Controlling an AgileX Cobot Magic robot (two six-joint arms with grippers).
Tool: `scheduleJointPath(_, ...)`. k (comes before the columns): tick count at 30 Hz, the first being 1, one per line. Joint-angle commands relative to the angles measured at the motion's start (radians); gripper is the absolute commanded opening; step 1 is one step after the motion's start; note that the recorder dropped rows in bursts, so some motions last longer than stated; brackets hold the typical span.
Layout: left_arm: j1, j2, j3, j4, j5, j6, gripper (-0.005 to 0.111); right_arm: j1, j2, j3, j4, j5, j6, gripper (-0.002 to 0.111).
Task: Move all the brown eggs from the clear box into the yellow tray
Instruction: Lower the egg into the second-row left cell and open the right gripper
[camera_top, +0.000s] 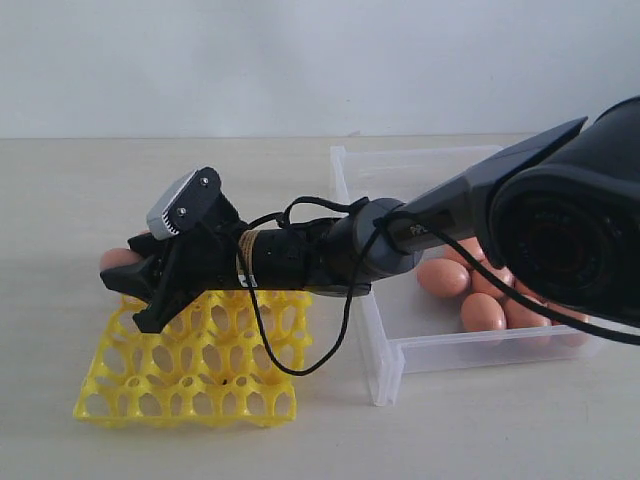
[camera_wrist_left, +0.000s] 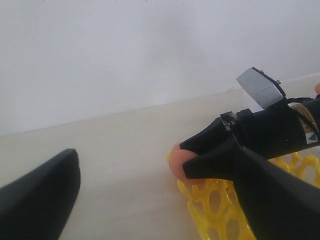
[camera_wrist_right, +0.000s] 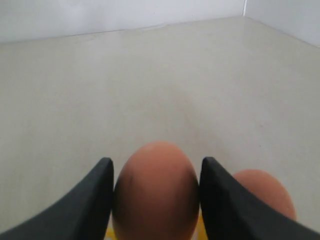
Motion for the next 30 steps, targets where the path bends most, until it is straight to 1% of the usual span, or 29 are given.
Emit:
scheduleJointPath(1,-0.007,-0.004,0.004,-0.007,0.000,-0.008,0.078,0.001,0.013,-0.041,0.009,0.019,0.028,0.000)
scheduleJointPath(5,-0.007,-0.004,0.004,-0.007,0.000,-0.008,0.078,0.001,0.020,-0.047,-0.006,0.065,0.070,0.000)
scheduleJointPath(15,-0.007,-0.004,0.004,-0.007,0.000,-0.008,0.078,0.001,0.022,-0.047,-0.042,0.066,0.119,0.000)
scheduleJointPath(17,-0.007,-0.004,0.004,-0.007,0.000,-0.008,0.078,0.001,0.022,-0.047,-0.042,0.066,0.120,0.003)
scheduleJointPath(19,-0.007,-0.004,0.004,-0.007,0.000,-0.008,0.078,0.001,0.022,-0.047,-0.045,0.066,0.120,0.013)
scheduleJointPath(20,-0.007,-0.004,0.004,-0.007,0.000,-0.008,0.078,0.001,0.022,-0.047,-0.052,0.066,0.120,0.022)
scheduleJointPath(24,-0.007,-0.004,0.004,-0.007,0.000,-0.008,0.078,0.001,0.022,-0.047,-0.059,0.086,0.120,0.064)
scheduleJointPath(25,-0.007,-0.004,0.004,-0.007,0.000,-0.008,0.078,0.001,0.022,-0.047,-0.055,0.101,0.128,0.072)
scheduleJointPath(26,-0.007,-0.004,0.004,-0.007,0.000,-0.008,0.078,0.001,0.022,-0.047,-0.053,0.111,0.132,0.075)
scheduleJointPath(27,-0.007,-0.004,0.004,-0.007,0.000,-0.008,0.078,0.001,0.022,-0.047,-0.051,0.124,0.132,0.076)
scheduleJointPath(30,-0.007,-0.004,0.004,-0.007,0.000,-0.008,0.078,0.001,0.022,-0.047,-0.023,0.133,0.126,0.076)
